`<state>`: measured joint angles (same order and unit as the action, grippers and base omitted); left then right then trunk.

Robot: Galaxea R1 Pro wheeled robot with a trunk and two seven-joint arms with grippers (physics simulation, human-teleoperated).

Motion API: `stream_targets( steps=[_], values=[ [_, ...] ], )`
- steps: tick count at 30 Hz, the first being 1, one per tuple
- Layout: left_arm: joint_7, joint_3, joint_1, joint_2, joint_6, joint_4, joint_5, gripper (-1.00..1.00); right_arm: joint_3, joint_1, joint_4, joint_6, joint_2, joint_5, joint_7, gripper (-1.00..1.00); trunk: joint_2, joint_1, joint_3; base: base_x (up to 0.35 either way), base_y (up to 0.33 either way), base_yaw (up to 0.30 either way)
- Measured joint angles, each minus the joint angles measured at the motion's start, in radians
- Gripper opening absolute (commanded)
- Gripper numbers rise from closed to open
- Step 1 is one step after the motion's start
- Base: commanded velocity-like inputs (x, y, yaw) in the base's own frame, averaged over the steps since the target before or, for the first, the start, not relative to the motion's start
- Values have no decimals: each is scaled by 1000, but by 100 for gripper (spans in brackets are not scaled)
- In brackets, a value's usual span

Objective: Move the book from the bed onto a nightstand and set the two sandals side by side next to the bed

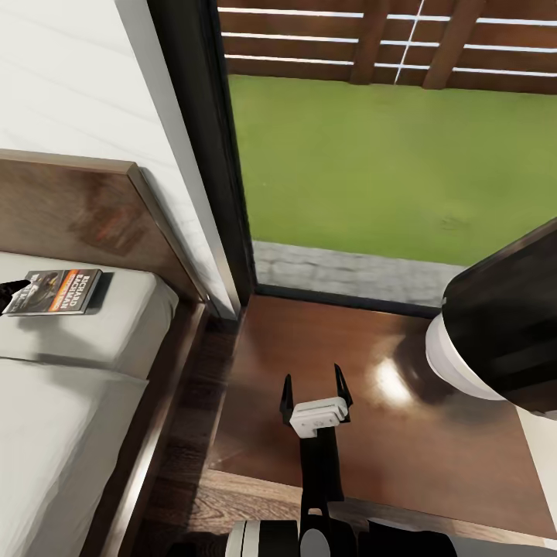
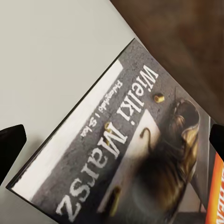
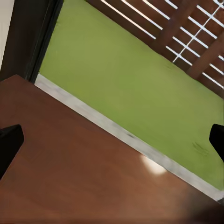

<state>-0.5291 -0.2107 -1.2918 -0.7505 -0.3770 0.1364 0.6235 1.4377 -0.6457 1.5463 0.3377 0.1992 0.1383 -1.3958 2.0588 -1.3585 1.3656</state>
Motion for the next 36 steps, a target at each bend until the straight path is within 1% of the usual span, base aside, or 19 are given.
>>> stream_targets(
  steps=[9, 28, 36],
  values=[
    [2, 10, 1, 0, -4, -1, -5, 100, 0, 0, 0, 0, 0, 0, 0, 100, 0, 0, -3, 0, 0, -158],
    [3, 12, 1, 0, -7, -1, -4, 100, 0, 0, 0, 0, 0, 0, 0, 100, 0, 0, -5, 0, 0, -19],
    [3, 12, 1, 0, -7, -1, -5, 100, 0, 0, 0, 0, 0, 0, 0, 100, 0, 0, -7, 0, 0, -137]
  ],
)
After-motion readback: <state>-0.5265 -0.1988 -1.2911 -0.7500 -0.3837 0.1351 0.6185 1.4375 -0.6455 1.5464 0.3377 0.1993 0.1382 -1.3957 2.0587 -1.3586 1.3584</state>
